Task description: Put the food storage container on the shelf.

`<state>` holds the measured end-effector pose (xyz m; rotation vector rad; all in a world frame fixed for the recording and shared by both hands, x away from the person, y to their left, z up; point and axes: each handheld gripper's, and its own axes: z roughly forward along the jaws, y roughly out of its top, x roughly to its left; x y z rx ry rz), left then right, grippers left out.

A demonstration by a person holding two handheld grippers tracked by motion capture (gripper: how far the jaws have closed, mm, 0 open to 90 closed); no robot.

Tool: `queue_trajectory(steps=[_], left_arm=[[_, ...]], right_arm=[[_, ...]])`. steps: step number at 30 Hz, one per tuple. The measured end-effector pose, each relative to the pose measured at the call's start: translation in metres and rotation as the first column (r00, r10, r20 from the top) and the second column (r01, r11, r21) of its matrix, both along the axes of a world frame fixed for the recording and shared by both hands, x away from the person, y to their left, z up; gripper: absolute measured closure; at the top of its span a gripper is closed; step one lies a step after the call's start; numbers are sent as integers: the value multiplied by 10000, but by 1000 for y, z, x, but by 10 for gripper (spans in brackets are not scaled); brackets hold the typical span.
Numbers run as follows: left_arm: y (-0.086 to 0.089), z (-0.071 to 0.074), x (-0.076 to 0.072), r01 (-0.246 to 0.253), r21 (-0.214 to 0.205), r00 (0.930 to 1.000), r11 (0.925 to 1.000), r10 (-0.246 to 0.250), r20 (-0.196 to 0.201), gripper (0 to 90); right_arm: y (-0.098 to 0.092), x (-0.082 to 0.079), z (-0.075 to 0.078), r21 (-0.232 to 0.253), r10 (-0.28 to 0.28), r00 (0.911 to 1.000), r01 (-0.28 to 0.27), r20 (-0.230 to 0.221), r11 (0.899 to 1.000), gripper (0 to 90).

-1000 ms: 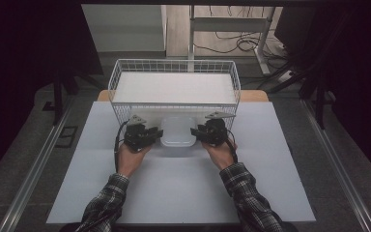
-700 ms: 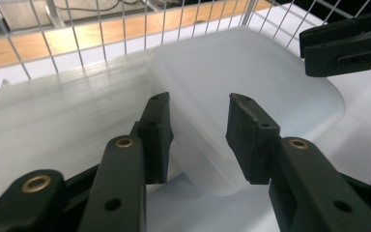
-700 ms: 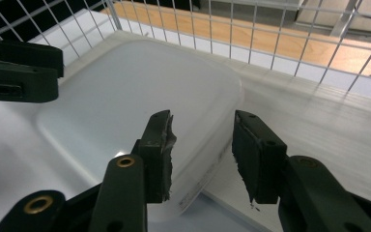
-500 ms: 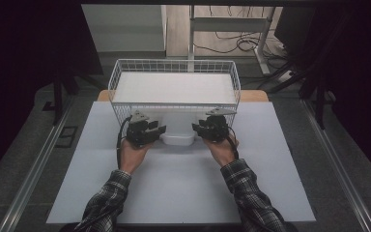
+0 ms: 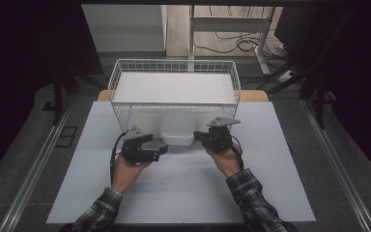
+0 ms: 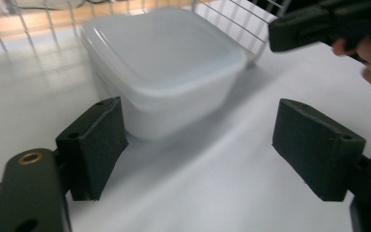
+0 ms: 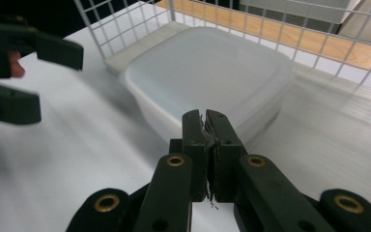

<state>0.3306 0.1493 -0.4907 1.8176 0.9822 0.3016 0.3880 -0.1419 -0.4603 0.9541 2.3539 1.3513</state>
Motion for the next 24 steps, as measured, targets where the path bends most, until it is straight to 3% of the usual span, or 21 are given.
queue_trajectory(steps=[4,14,24], left_arm=[[5,-6,-16,79,91,10000,9999,-79,-61,137],[15,-12,-65,-235,1115,9973,9935,155,716,54],[26,-22,-103,-692,1534,9930,9857,533,1056,26]], right_arm=[[2,-6,-1,1,197,9998,-197,-32,9998,866],[9,-18,-3,-201,553,9985,-554,-65,9983,845],[21,-24,-12,-480,934,9955,-941,-154,9944,850]])
